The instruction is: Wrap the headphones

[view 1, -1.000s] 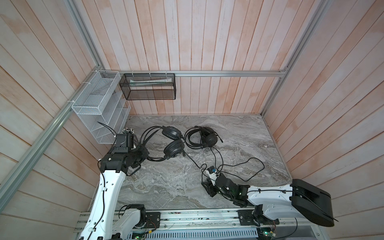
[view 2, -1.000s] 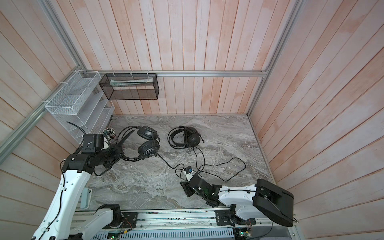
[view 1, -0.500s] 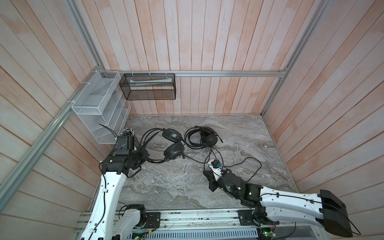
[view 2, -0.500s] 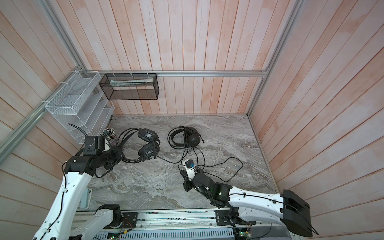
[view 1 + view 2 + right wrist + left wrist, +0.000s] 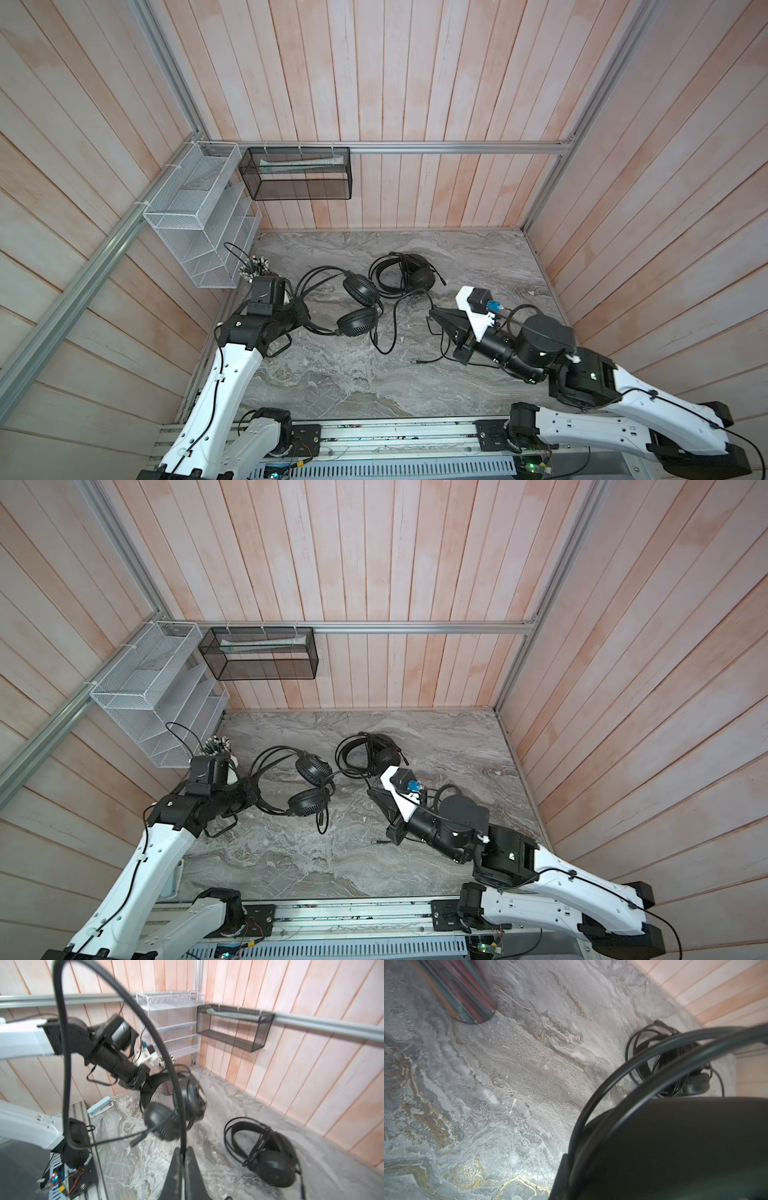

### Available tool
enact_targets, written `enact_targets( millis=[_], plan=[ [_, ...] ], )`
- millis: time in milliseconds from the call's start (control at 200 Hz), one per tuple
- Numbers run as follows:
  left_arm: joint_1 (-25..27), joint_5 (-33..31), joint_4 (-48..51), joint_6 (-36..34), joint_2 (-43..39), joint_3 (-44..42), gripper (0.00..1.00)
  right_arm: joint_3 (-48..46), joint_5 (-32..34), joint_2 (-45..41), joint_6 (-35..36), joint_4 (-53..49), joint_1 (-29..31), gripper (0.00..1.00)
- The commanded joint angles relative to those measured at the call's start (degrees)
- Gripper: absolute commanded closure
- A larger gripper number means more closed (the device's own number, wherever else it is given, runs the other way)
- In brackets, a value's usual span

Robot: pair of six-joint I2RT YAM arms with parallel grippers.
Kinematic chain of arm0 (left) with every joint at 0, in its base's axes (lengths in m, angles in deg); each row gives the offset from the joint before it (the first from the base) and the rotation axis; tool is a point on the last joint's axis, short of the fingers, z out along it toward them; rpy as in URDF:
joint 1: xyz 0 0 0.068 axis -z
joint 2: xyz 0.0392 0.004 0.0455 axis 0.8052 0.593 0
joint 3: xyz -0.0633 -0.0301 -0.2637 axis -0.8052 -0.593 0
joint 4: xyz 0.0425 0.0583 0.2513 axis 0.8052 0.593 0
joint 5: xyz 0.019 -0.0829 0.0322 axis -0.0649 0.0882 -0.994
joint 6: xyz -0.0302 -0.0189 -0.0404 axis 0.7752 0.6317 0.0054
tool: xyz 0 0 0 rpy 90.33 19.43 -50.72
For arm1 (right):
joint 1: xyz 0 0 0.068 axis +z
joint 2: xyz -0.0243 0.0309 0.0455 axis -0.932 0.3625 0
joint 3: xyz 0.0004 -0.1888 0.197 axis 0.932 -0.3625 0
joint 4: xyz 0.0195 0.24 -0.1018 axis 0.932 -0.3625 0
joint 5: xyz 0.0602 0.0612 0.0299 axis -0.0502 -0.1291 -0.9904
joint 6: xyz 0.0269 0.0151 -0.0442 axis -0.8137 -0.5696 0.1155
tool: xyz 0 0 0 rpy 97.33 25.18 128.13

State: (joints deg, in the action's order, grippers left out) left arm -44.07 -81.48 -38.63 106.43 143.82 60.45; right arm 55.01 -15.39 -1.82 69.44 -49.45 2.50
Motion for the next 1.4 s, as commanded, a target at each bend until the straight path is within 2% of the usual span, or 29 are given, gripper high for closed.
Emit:
enact_targets(
  millis=[0,125,310,375,445,565,775,890,1145,1315,1390],
  plan=[
    [3.74,0.5,-4.33,-4.76,0.44,0.21,1.0,8.67,5.35,6.6,8.0,-10.78,0.16,1.0],
    [8.75,-1.12,-4.98,-7.21,-0.27,-0.38,1.0,16.65,8.03,14.84,12.17,-13.88,-1.97,1.0],
    [19.31,-6.49,-4.53,-9.56,-1.29,-0.04,1.0,26.21,1.65,22.43,13.37,-14.57,-15.97,1.0],
    [21.91,-7.65,-4.52,-9.9,-2.23,-0.03,1.0,29.08,2.86,25.01,12.72,-14.64,-17.62,1.0],
    [23.57,-8.1,-4.06,-10.2,-3.36,0.38,1.0,30.77,1.07,28.1,11.5,-14.92,-19.11,1.0],
    [24.8,-8.62,-4.11,-10.78,-7.26,0.65,1.0,29.19,-0.77,31.21,9.34,-13.16,-23.35,1.0],
    [25.23,-5.3,-6.86,-9.79,-14.95,-0.23,1.0,25.09,-7.66,32.76,4.78,-7.65,-29.48,1.0],
    [25.33,0.08,-9.37,-9.13,-16.39,-1.08,1.0,26.52,-8.85,35.57,4.72,-8.36,-29.98,1.0],
    [25.51,6.4,-12.42,-7.14,-17.17,-0.19,1.0,24.75,-9.69,37.91,3.45,-6.96,-32.22,1.0],
    [25.48,6.24,-13.23,-5.6,-18.05,1.87,1.0,20.75,-10.89,37.42,1.47,-3.66,-33.34,1.0],
    [25.51,8.57,-14.86,-4.57,-18.17,2.23,1.0,19.69,-11.37,38.17,1.2,-3.57,-33.62,1.0]
  ],
)
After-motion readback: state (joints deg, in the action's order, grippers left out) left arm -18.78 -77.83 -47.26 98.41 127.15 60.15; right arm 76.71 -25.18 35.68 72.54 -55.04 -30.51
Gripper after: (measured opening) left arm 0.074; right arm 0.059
